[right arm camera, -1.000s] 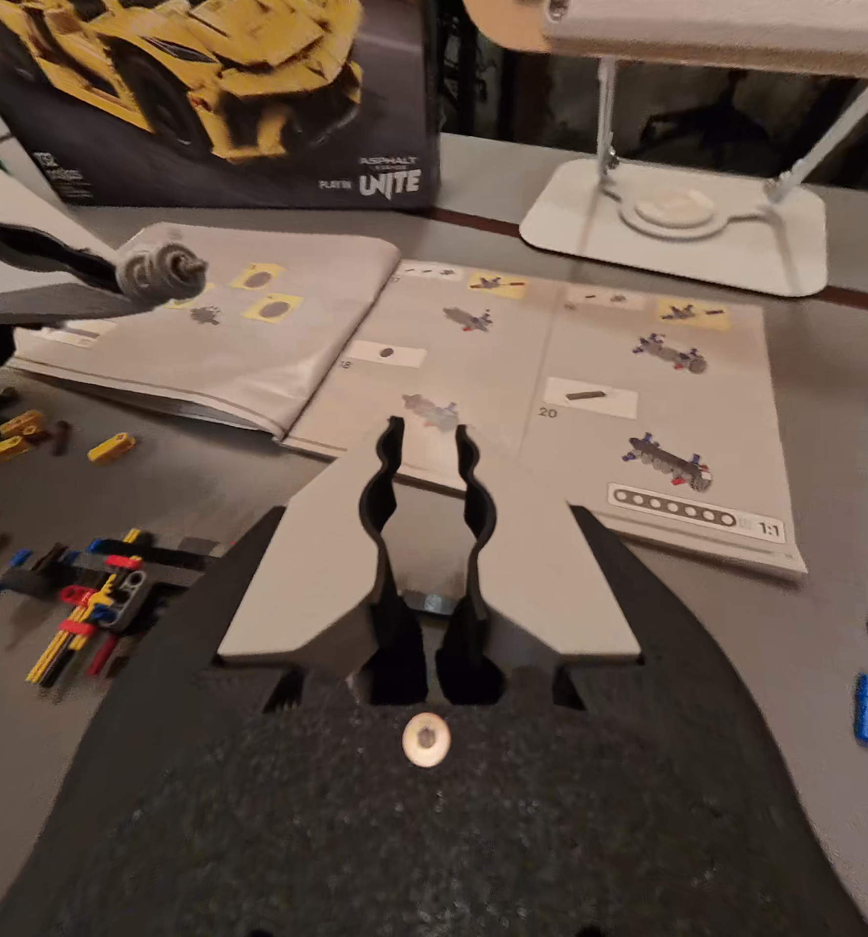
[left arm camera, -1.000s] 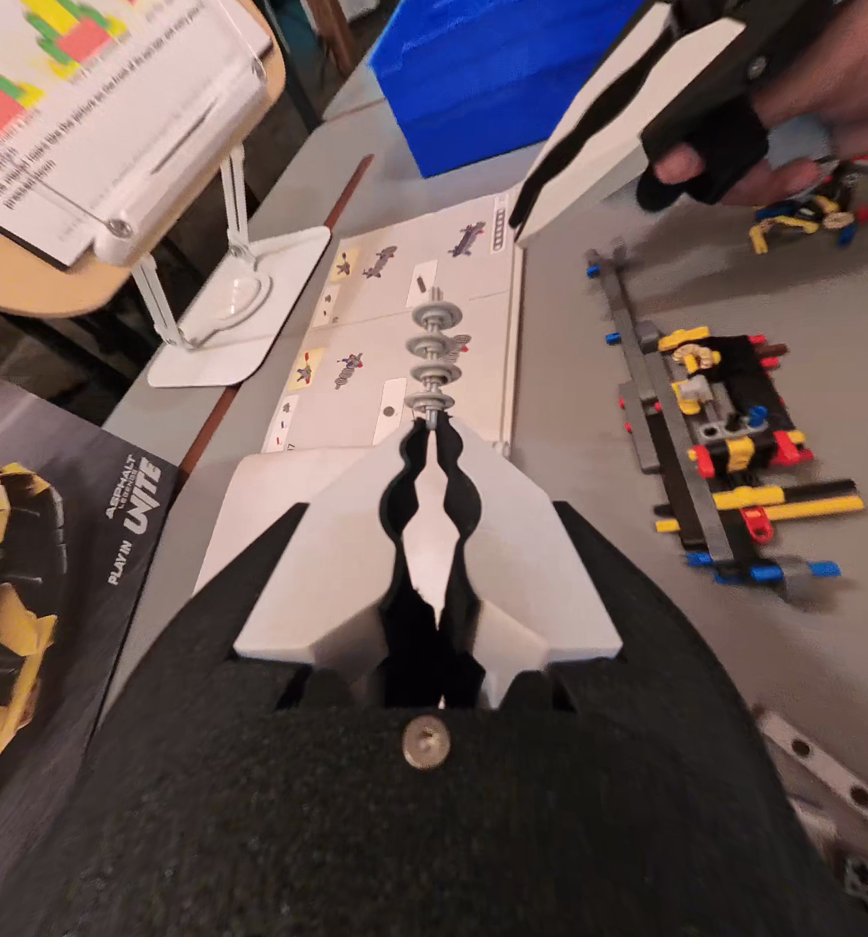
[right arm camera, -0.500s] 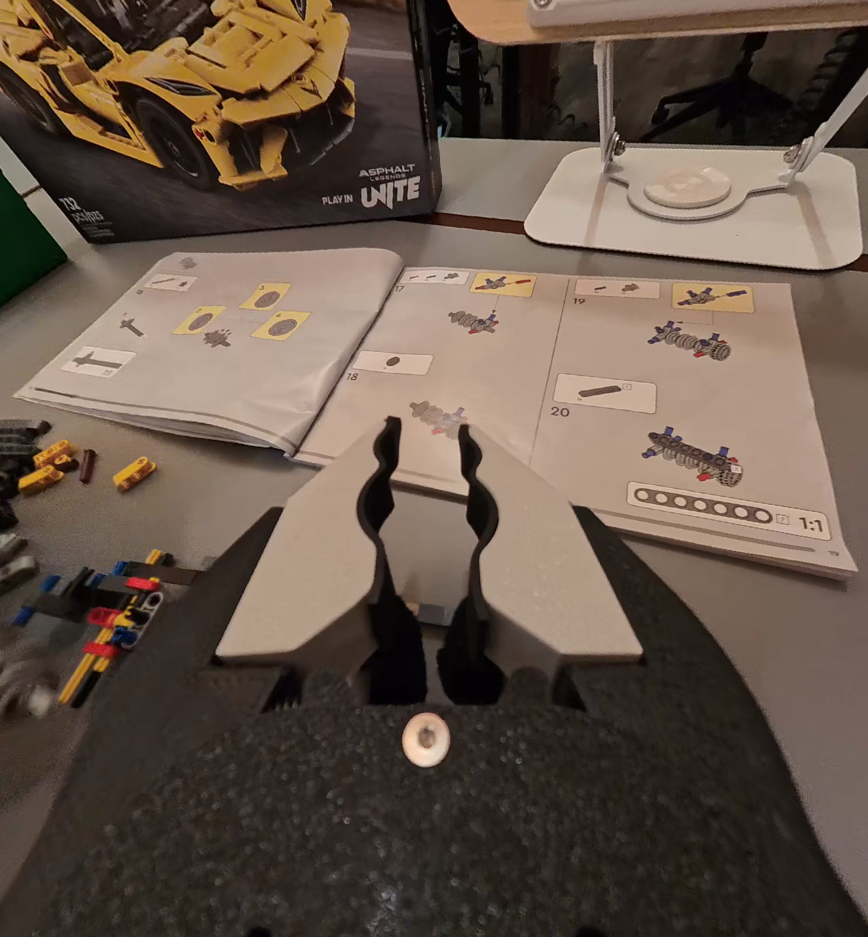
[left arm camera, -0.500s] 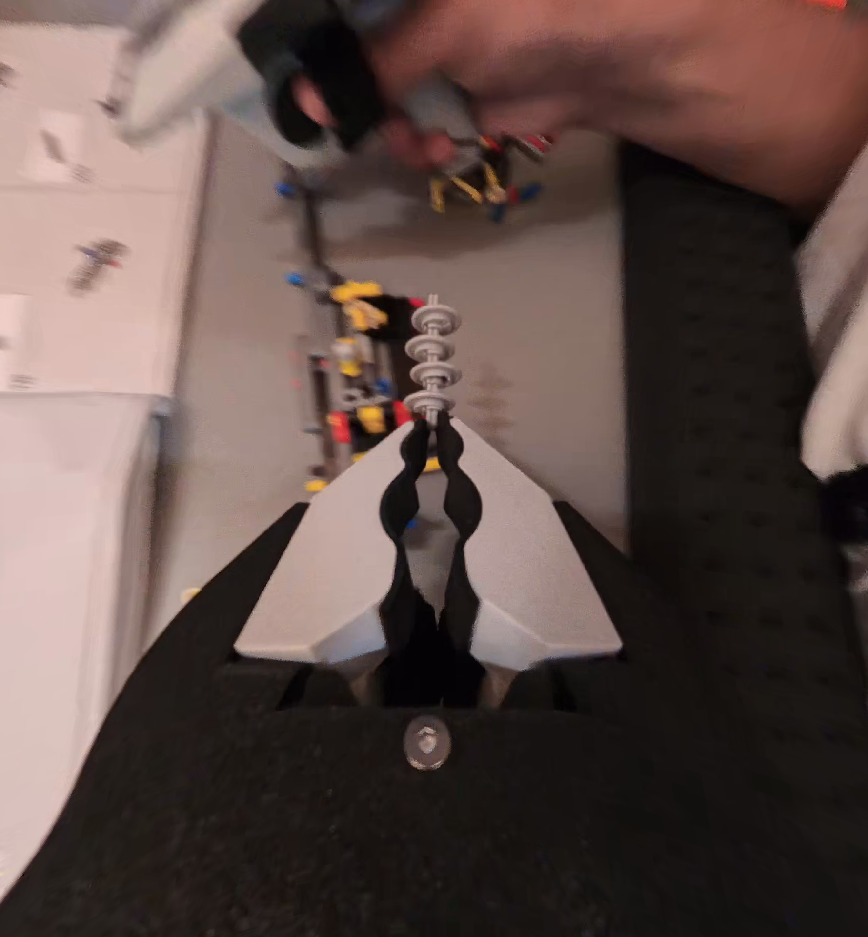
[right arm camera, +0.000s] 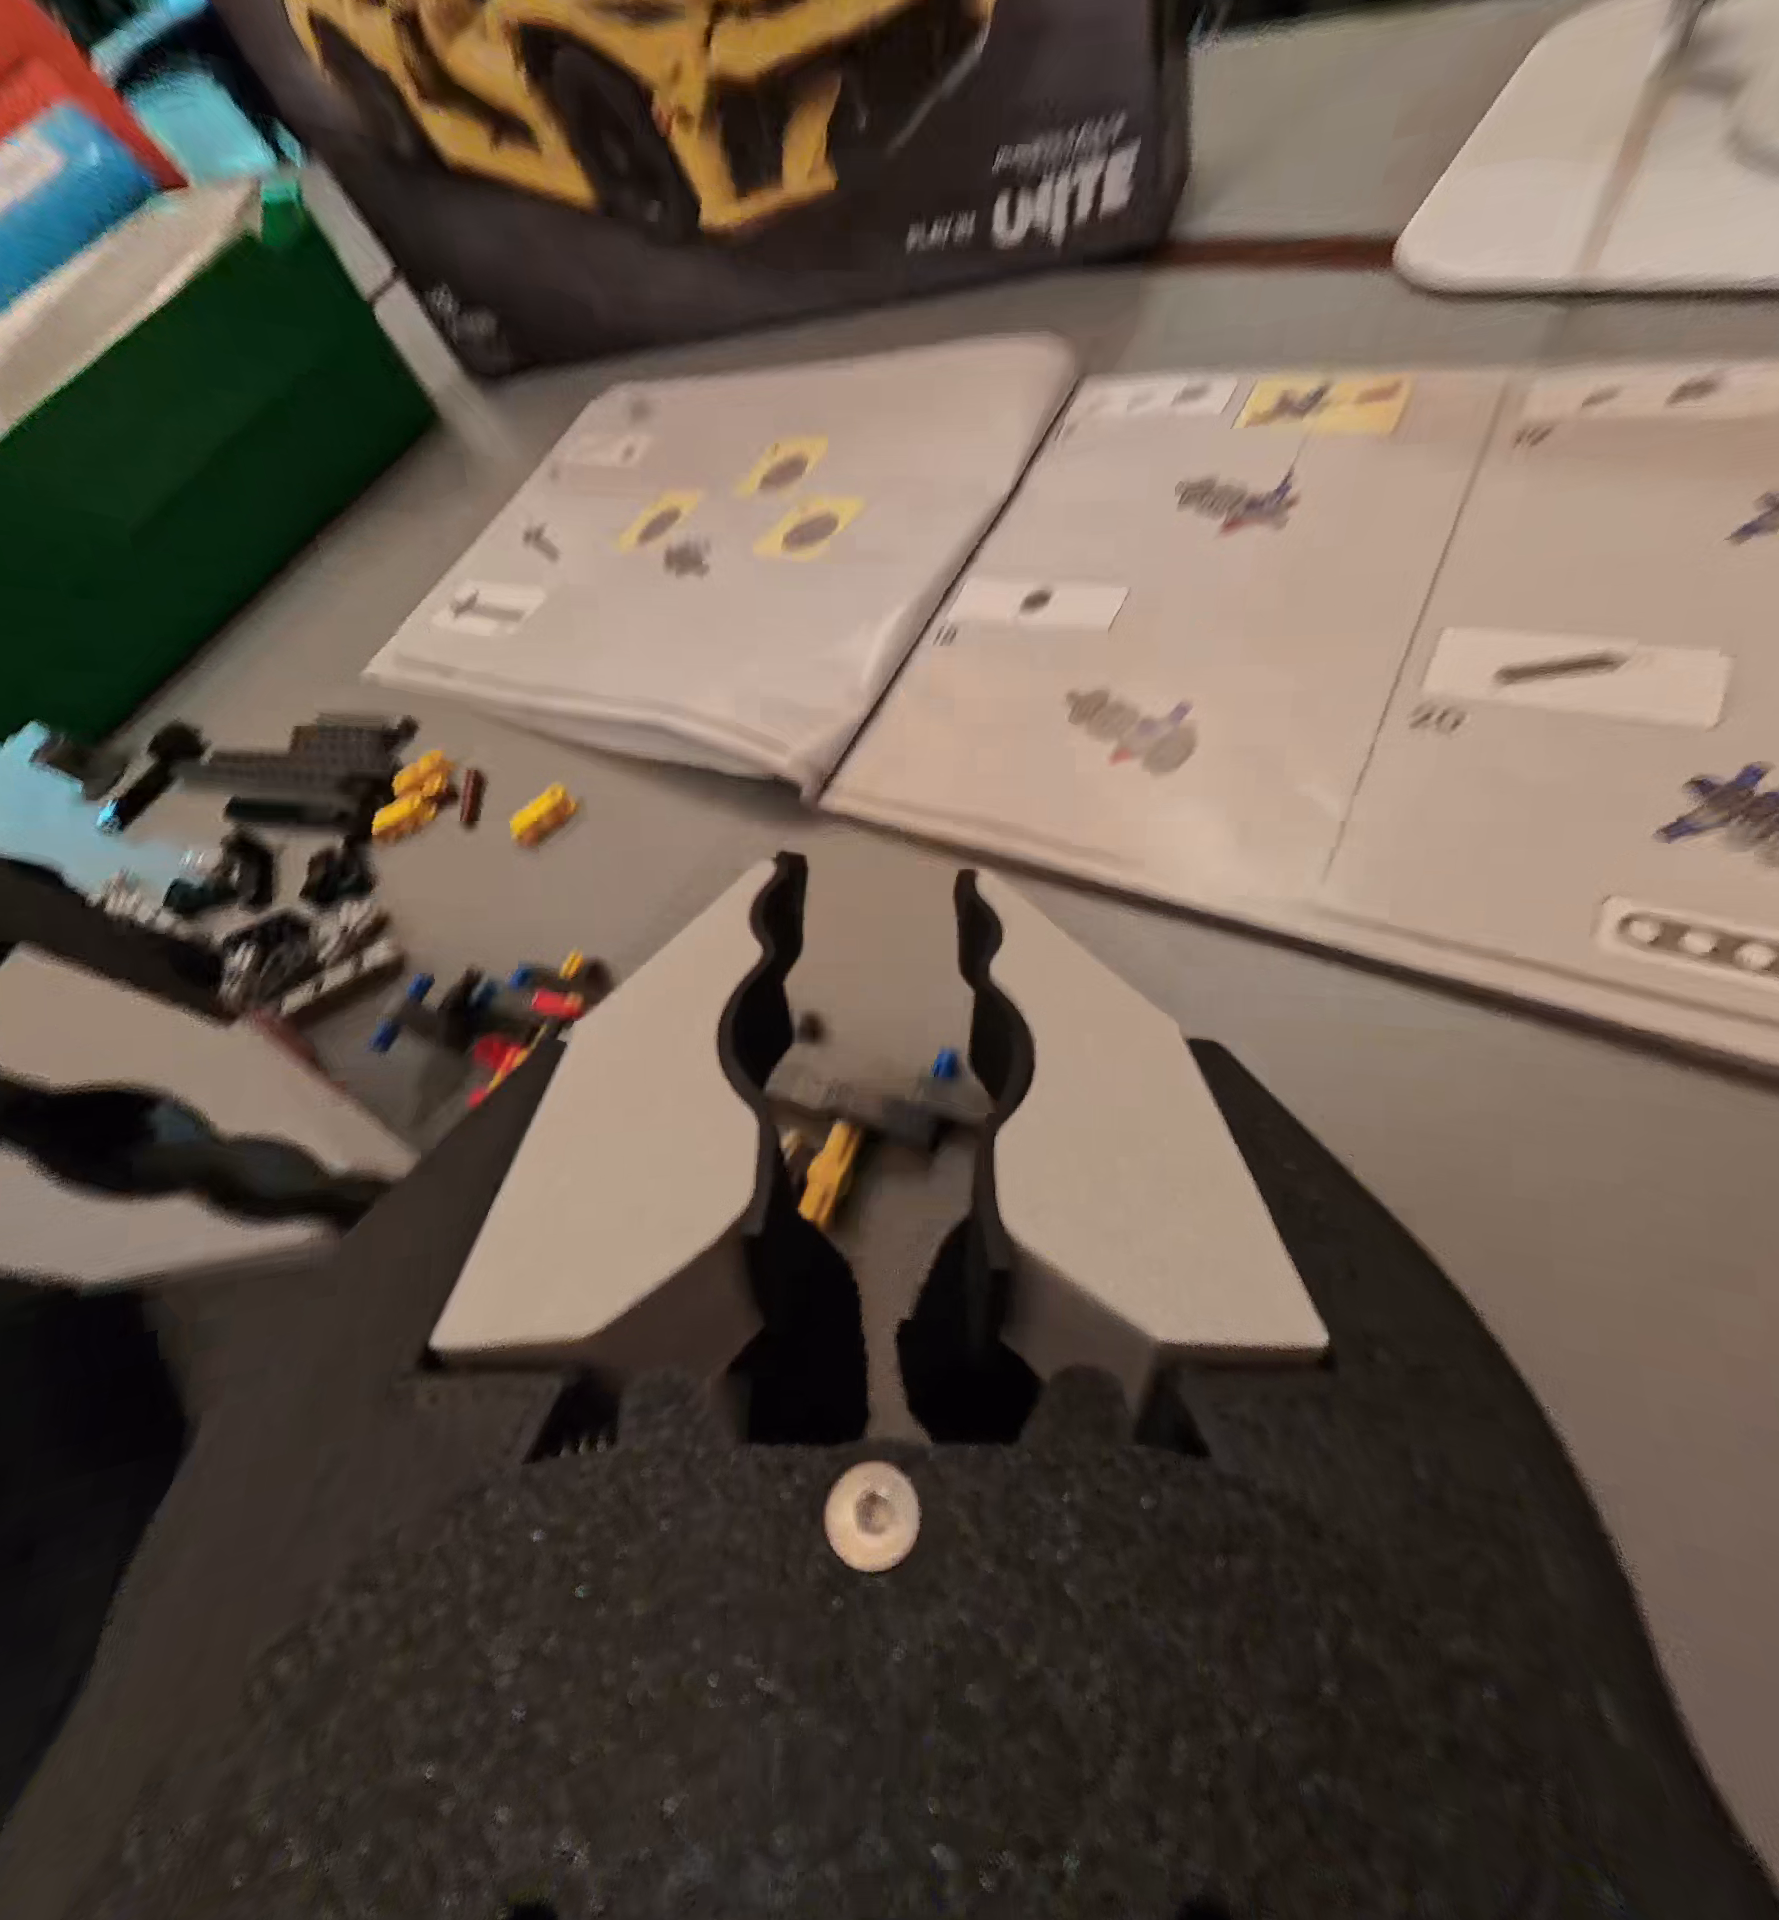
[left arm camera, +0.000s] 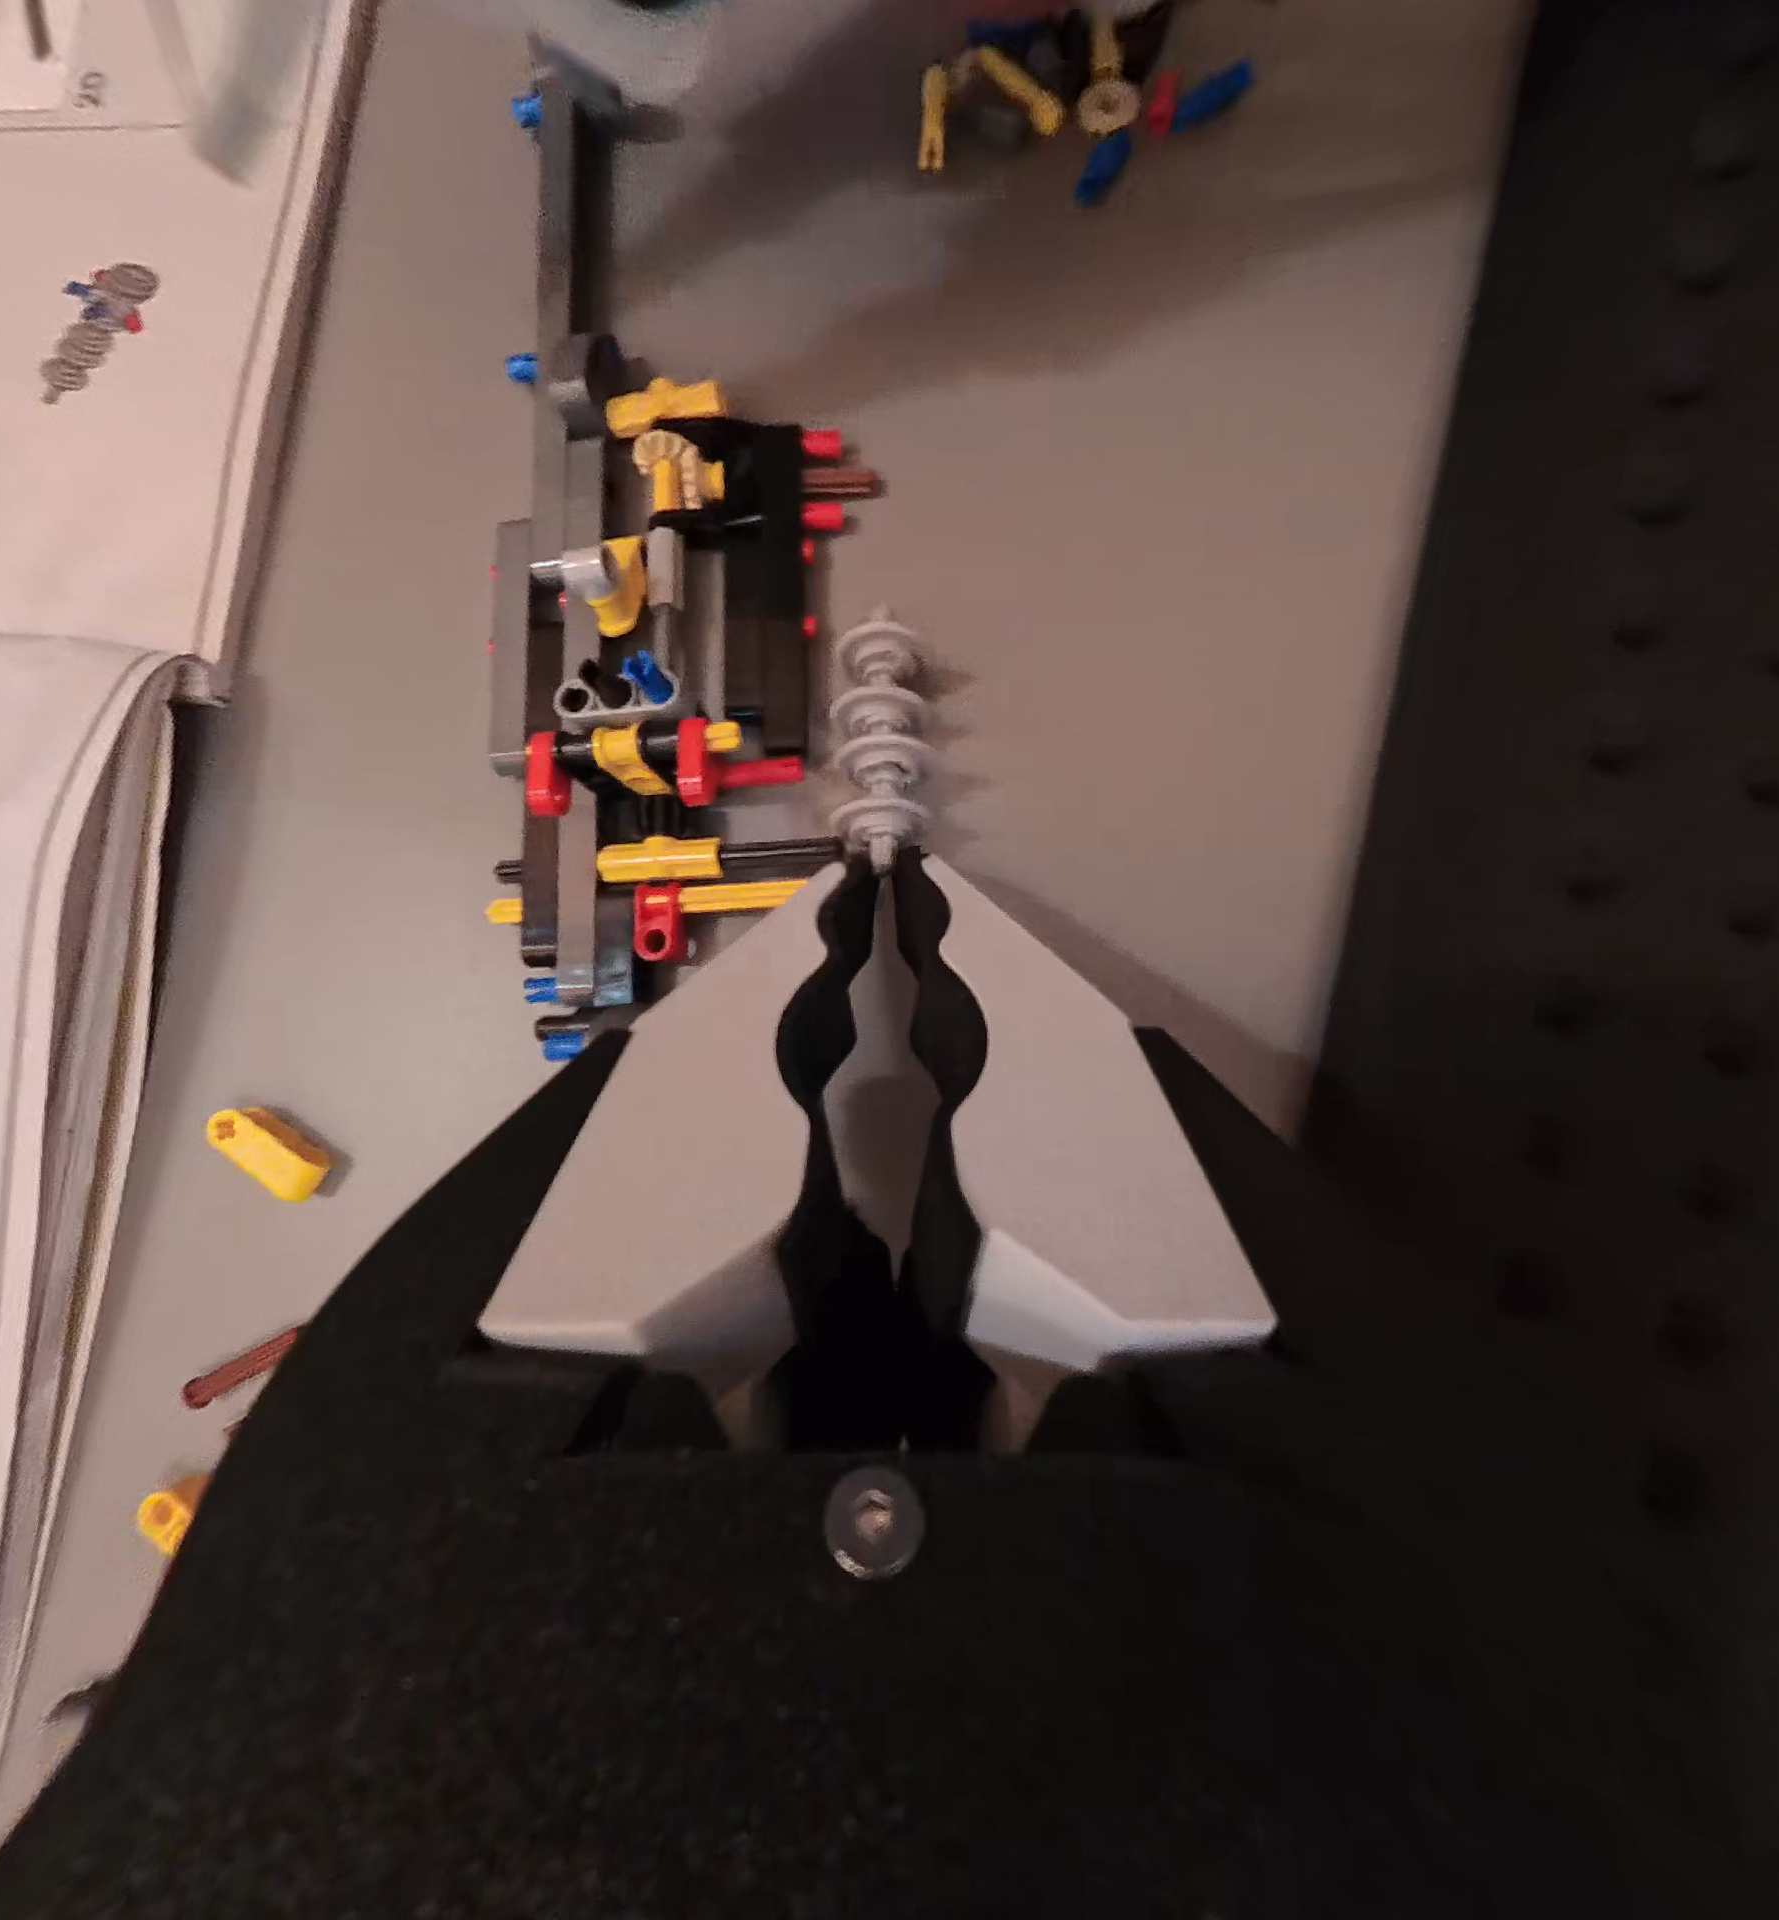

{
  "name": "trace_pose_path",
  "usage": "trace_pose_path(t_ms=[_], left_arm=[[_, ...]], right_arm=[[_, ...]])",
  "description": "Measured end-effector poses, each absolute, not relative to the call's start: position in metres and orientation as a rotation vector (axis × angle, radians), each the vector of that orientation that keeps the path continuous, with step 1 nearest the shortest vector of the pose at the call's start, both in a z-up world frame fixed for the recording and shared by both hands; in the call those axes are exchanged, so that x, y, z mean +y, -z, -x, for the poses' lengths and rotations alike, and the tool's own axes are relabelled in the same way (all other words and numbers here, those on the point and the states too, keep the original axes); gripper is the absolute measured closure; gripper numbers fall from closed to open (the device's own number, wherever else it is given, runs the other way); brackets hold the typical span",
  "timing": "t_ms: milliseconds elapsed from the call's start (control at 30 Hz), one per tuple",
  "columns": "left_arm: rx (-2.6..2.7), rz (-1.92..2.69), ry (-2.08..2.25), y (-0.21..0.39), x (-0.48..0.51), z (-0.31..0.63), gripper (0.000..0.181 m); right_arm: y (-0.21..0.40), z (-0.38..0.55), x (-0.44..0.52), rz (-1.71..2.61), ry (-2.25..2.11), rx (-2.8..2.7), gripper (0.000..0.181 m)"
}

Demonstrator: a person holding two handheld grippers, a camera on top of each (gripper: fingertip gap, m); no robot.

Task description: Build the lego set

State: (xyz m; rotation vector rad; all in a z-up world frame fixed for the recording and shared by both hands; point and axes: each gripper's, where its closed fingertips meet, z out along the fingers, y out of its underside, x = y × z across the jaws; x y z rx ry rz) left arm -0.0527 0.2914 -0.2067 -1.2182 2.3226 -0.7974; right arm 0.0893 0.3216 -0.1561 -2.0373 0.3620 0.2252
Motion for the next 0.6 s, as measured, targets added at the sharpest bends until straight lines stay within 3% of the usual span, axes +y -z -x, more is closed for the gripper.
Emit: trace_pose_path(t_ms=[200, 500, 600], left_arm=[[2.349, 1.197, 0.804, 0.212, 0.281, 0.058, 0.176], [2.228, 1.234, 0.926, 0.19, 0.283, 0.063, 0.147], [2.103, 1.308, 1.016, 0.17, 0.304, 0.067, 0.146]], right_arm=[[0.162, -0.059, 0.279, 2.094, -0.302, 0.335, 0.141], [0.189, -0.047, 0.255, 2.234, -0.074, 0.305, 0.132], [0.194, -0.041, 0.257, 2.285, -0.019, 0.298, 0.13]])
